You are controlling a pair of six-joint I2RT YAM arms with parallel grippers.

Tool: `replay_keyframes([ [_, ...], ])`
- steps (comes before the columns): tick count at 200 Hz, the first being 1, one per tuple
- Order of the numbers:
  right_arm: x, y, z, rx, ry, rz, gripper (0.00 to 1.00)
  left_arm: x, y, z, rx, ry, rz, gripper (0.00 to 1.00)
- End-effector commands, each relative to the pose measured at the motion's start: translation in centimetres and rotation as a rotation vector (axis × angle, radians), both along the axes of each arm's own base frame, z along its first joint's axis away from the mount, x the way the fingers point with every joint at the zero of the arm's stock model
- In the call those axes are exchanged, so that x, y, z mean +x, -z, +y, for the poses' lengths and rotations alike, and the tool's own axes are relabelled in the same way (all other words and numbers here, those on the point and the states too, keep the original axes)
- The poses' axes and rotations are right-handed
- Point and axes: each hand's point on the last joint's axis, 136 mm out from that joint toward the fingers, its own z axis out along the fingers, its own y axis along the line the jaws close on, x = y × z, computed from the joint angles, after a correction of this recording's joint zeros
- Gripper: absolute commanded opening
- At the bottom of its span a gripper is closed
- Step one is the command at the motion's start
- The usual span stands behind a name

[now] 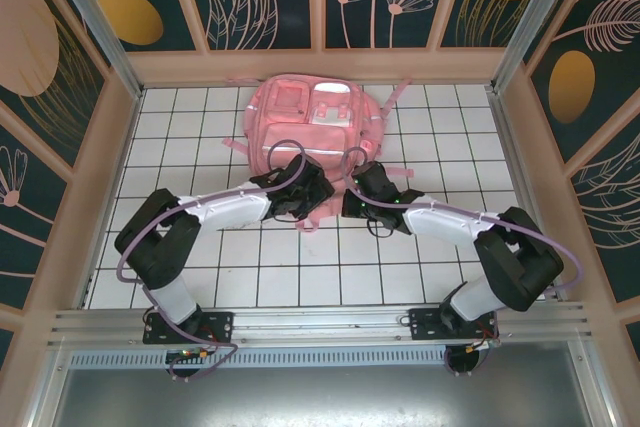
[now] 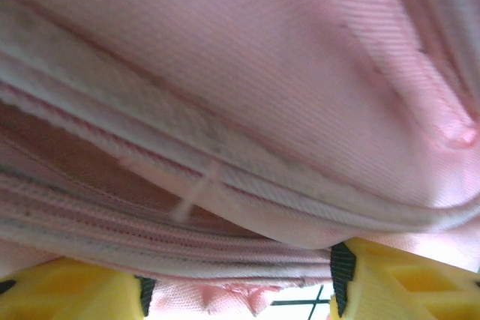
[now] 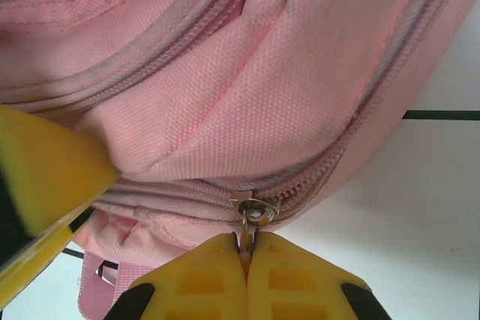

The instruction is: Pack the student bag

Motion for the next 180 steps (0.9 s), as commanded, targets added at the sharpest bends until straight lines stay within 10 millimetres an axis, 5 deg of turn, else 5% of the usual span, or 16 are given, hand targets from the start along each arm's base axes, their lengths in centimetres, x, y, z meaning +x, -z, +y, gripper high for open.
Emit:
replay_keyframes([
  [1,-0.5,-1.0,0.1,0.033,-0.01,-0.019,0.0,-0.7,2.8,0.7,0.056,-0.025,0.047,0.52],
  [18,-0.5,-0.8,-0.3,0.023,0.001,-0.019,0.0,-0.6,3.5,1.7,0.105,-0.037,0.045,0.25],
  [28,-0.5,-0.7,-0.6,0.012,0.007,-0.018,0.0,-0.7,3.9,2.7,0.139,-0.055,0.055,0.0],
  [59,-0.1,-0.4,-2.3,-0.049,0.045,-0.028,0.0,-1.7,4.5,6.7,0.229,-0.114,0.052,0.0],
  [100,0.9,0.2,-4.3,-0.128,0.08,-0.051,0.0,-2.6,2.6,12.2,0.252,-0.196,-0.007,0.0],
  [180,5.5,0.9,-6.6,-0.309,0.139,-0.137,0.0,-3.6,-3.6,20.9,0.364,-0.293,-0.155,0.0],
])
